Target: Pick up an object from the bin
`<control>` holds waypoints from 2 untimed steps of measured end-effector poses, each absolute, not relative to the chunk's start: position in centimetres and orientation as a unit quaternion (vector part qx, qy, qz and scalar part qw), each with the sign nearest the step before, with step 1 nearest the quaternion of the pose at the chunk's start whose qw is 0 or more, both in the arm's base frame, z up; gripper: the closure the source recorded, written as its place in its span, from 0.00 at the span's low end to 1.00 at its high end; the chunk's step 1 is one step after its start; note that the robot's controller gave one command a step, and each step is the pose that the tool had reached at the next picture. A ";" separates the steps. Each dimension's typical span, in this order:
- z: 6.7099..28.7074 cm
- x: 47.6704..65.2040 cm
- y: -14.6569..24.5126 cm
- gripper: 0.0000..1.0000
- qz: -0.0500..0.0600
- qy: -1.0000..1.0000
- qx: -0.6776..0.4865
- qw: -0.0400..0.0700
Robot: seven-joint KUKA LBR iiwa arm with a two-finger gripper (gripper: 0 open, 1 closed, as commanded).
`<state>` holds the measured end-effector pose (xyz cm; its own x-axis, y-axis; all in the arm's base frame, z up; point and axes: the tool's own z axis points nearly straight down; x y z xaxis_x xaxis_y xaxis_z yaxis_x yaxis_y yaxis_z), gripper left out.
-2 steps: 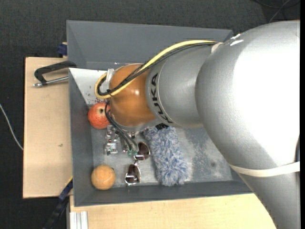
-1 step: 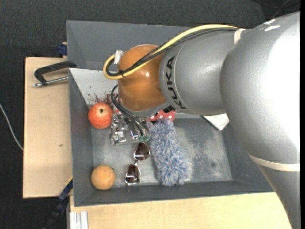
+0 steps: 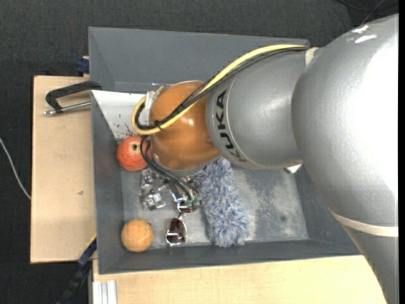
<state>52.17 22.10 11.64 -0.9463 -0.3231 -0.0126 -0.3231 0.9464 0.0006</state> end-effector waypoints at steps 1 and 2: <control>11.3 59.0 16.7 1.00 0.000 0.993 -0.121 0.005; 16.5 56.2 19.7 1.00 0.000 0.995 -0.099 -0.001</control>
Offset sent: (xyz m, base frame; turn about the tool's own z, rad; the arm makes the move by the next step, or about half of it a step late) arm 0.0199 0.0003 0.0995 0.1683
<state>56.18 19.68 16.54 -0.9804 -0.1971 0.0011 -0.1971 0.9804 0.0011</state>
